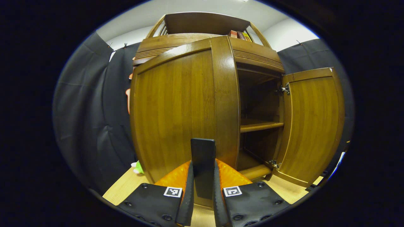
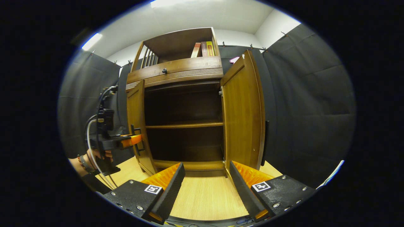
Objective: Open the right door of the double-door shoe cabinet with the right hand, and open the left door with the left hand.
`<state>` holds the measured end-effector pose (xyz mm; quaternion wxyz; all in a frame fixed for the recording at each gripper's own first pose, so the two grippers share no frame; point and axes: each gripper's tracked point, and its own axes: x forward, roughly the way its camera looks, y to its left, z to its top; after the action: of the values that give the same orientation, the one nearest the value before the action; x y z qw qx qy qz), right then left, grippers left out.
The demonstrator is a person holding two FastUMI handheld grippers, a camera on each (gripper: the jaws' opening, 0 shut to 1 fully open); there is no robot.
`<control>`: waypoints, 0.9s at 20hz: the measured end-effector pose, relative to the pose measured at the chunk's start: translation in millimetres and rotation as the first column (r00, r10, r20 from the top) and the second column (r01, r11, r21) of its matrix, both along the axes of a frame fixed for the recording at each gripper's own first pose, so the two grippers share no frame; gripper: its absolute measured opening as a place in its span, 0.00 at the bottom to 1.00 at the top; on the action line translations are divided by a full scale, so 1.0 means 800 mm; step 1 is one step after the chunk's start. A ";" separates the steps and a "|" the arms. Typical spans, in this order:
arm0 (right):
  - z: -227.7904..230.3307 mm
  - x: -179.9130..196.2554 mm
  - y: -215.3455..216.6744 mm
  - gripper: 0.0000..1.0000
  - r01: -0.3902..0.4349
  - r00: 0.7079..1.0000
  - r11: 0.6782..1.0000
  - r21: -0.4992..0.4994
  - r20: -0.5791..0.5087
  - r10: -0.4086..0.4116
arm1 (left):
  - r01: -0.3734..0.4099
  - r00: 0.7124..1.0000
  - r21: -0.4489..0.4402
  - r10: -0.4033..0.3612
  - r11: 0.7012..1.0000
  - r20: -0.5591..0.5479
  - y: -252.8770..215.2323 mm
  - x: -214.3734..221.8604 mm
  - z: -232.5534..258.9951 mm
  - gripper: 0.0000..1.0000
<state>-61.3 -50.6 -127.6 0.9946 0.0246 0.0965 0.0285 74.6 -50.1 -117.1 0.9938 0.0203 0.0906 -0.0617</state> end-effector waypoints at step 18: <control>0.003 0.020 0.079 0.88 -0.042 0.999 0.999 -0.008 0.002 0.042 | -0.154 0.986 0.051 0.150 0.987 0.079 0.196 -0.099 0.043 0.24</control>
<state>-44.9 12.9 -125.2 0.9940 0.0185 0.0958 0.0492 -4.2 107.0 -83.1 0.9973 0.0439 0.0563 0.0178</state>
